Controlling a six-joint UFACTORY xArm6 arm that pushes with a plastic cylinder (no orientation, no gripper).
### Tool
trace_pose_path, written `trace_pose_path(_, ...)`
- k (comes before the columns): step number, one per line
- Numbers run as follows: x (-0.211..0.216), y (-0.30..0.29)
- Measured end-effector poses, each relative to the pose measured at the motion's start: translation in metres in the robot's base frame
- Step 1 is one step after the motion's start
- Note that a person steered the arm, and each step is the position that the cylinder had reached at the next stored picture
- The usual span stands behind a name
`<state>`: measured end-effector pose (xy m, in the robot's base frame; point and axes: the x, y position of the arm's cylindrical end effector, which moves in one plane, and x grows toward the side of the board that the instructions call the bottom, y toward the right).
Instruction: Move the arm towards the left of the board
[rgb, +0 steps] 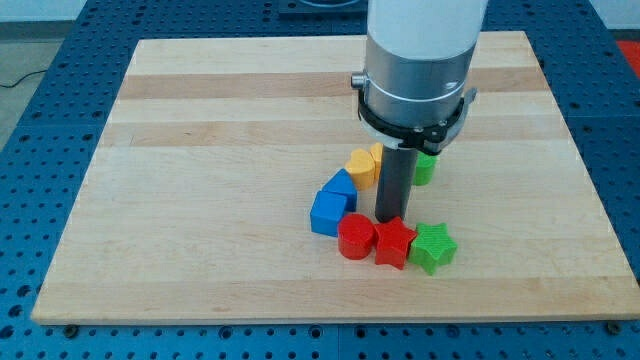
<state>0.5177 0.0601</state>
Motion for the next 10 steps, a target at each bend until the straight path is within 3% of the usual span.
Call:
trace_pose_path(3, 0.000, 0.045)
trace_pose_path(7, 0.003, 0.057)
trace_pose_path(8, 0.000, 0.098)
trace_pose_path(10, 0.035, 0.195)
